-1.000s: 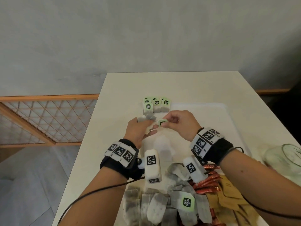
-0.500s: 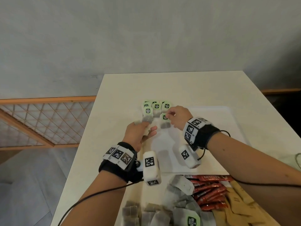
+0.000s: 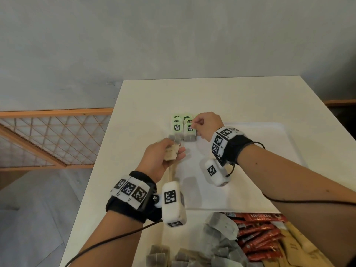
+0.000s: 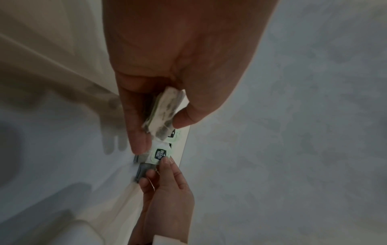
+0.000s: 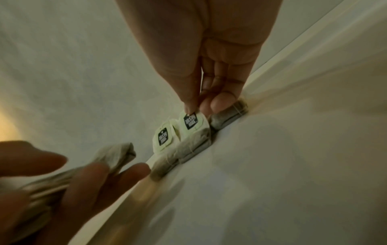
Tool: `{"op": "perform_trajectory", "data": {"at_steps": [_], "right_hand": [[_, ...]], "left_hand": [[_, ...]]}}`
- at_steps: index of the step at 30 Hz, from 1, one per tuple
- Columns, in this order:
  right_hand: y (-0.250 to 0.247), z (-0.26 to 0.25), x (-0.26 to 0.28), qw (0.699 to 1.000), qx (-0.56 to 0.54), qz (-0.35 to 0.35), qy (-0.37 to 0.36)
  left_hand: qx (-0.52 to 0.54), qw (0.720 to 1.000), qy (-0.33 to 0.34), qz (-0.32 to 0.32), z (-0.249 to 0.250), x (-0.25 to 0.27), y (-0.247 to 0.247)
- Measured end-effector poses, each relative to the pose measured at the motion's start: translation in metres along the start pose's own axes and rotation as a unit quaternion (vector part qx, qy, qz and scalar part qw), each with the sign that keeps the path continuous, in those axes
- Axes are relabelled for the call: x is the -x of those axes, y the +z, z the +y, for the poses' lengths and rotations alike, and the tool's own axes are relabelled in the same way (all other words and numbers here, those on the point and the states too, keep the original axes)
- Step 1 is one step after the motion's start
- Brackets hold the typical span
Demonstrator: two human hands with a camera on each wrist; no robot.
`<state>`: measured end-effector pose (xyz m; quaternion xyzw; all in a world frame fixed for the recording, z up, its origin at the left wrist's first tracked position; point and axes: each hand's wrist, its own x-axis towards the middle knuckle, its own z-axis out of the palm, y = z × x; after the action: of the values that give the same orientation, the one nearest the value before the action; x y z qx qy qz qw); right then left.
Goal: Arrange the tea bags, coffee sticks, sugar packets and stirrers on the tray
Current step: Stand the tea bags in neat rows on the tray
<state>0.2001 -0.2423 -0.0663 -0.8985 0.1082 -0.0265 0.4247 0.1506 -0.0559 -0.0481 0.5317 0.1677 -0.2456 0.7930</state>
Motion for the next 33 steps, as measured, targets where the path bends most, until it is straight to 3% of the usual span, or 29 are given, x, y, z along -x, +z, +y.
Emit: {"op": "perform_trajectory", "data": {"at_steps": [8, 12, 14, 19, 25, 28, 31, 33], "right_hand": [[-0.018, -0.003, 0.029, 0.999, -0.049, 0.016, -0.003], [-0.032, -0.007, 0.071, 0.985, -0.137, -0.108, 0.004], [-0.039, -0.004, 0.089, 0.979, -0.152, -0.137, -0.022], [-0.057, 0.005, 0.115, 0.974, -0.214, -0.074, -0.012], [-0.072, 0.018, 0.136, 0.966, -0.255, 0.03, 0.001], [-0.076, 0.025, 0.141, 0.973, -0.225, 0.054, 0.005], [-0.074, 0.025, 0.15, 0.991, -0.119, 0.039, -0.04], [-0.07, 0.021, 0.157, 0.992, -0.107, 0.035, -0.055]], "left_hand": [[-0.067, 0.995, 0.027, -0.069, -0.012, 0.01, 0.006], [-0.122, 0.986, 0.049, -0.101, -0.018, 0.022, 0.019], [-0.137, 0.982, 0.054, -0.121, -0.02, 0.03, 0.025], [-0.144, 0.984, 0.018, -0.107, -0.023, 0.044, 0.037], [-0.079, 0.992, -0.04, -0.087, -0.029, 0.055, 0.041], [-0.102, 0.99, -0.048, -0.09, -0.034, 0.059, 0.044], [-0.097, 0.987, -0.051, -0.116, -0.04, 0.064, 0.052], [-0.079, 0.99, -0.034, -0.11, -0.041, 0.062, 0.056]]}}
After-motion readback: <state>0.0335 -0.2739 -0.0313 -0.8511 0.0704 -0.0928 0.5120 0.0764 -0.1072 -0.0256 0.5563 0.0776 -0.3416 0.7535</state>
